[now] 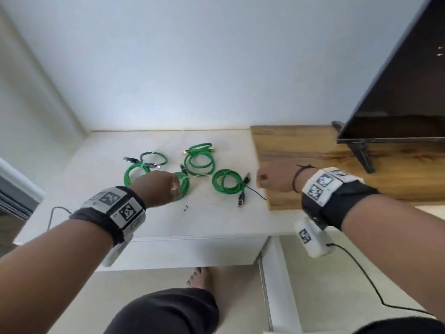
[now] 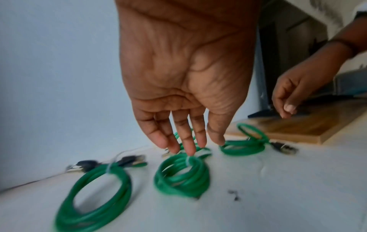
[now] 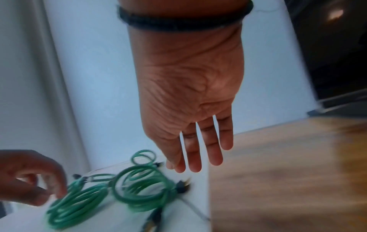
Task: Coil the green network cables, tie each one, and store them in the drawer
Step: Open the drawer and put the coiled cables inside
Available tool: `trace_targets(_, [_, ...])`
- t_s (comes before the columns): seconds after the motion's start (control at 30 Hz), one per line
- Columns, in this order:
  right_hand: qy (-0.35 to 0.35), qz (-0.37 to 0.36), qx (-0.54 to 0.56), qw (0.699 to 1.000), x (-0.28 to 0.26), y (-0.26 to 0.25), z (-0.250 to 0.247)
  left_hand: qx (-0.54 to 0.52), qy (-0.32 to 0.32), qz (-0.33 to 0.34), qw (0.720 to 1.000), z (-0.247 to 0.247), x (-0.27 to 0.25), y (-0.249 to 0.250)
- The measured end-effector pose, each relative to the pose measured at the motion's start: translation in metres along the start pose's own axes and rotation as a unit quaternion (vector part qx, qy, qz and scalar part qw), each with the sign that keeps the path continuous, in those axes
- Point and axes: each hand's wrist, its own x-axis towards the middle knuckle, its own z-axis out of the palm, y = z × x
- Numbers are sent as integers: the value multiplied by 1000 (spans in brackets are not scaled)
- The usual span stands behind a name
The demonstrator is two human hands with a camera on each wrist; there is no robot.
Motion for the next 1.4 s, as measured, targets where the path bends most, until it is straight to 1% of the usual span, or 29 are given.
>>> trace_targets(0.1, [3, -21, 3, 1000, 30, -35, 16, 59, -5, -2, 998, 24, 12, -16])
trace_targets(0.17, [8, -16, -7, 1000, 42, -45, 26, 109, 2, 6, 994, 36, 19, -17])
trace_targets(0.27, [3, -19, -32, 999, 51, -51, 39, 164, 28, 15, 986, 46, 27, -15])
trace_targets(0.33, [4, -28, -38, 999, 54, -55, 47, 170, 49, 25, 984, 52, 30, -15])
trace_targets(0.43, [55, -44, -75, 995, 56, -57, 56, 173, 73, 47, 981, 57, 31, -13])
trace_targets(0.5, [78, -47, -106, 990, 53, -56, 59, 179, 72, 57, 980, 54, 25, -12])
trace_targets(0.6, [79, -47, -116, 989, 43, -49, 54, 187, 58, 76, 978, 44, 9, -6])
trace_targets(0.7, [71, -45, -98, 992, 16, -35, 36, 175, 53, 98, 978, 25, -17, 10])
trace_targets(0.83, [57, -50, -104, 992, -41, -7, 10, 143, 56, 168, 974, -6, -59, 57])
trace_targets(0.97, [-11, 8, -104, 995, -117, 41, -9, 66, 65, 254, 963, -31, -75, 131])
trace_targets(1.03, [-40, 43, -103, 993, -152, 70, -14, 50, 60, 291, 953, -34, -72, 173])
trace_targets(1.1, [-73, 77, -92, 990, -177, 101, -13, 47, 48, 310, 948, -30, -64, 210])
trace_targets(1.17, [-100, 105, -74, 987, -197, 137, -5, 46, 15, 325, 944, -18, -51, 249])
trace_targets(1.23, [-120, 132, -56, 982, -211, 173, 13, 48, -31, 346, 937, -1, -40, 288])
trace_targets(1.33, [-163, 166, -21, 972, -222, 219, 52, 64, -92, 380, 918, 35, -27, 344])
trace_targets(1.4, [-194, 174, -6, 965, -222, 241, 82, 65, -140, 387, 909, 63, -18, 376])
